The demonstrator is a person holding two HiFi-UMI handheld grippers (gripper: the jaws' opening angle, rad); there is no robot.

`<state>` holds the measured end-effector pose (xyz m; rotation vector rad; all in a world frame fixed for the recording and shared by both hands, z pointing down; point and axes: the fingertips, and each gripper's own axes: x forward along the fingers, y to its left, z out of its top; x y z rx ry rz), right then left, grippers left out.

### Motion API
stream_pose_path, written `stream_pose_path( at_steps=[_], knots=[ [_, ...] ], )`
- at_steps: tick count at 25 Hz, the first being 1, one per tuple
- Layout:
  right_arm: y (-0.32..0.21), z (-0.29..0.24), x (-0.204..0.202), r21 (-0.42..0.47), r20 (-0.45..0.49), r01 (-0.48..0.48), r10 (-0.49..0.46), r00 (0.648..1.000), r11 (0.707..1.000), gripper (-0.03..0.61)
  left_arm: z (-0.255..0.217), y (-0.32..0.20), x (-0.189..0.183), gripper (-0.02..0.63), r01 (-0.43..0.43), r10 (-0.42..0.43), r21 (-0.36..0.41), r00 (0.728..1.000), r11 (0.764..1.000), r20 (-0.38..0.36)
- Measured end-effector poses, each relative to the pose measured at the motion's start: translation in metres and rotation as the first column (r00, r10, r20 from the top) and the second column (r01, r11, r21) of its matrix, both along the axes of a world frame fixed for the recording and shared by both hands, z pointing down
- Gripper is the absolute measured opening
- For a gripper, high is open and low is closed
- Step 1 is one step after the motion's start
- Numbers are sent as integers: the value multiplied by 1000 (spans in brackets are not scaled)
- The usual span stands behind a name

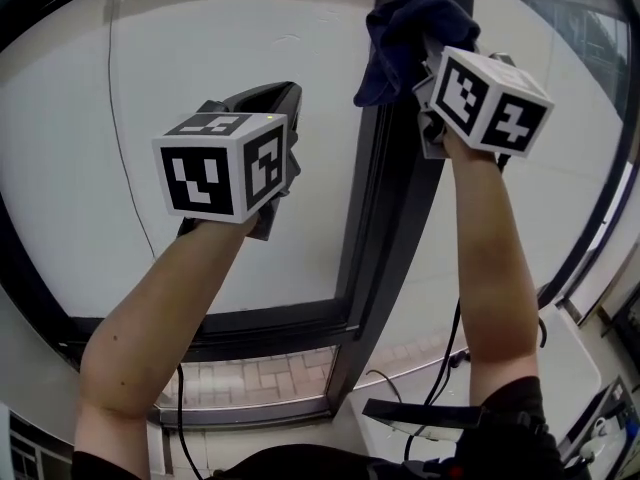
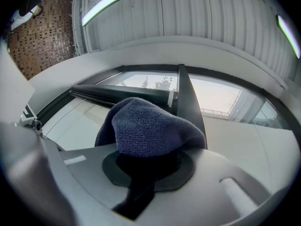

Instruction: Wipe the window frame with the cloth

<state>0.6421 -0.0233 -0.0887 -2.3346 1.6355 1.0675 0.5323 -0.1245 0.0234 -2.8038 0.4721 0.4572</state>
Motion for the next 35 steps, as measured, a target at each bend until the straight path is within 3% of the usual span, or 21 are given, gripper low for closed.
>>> stream_pose_path(
  at_steps=[35],
  knots=[
    [2,150,15,-90,79,66,-59,995,994,51,123,21,21,-6,-26,30,-52,998,998,64]
  ],
)
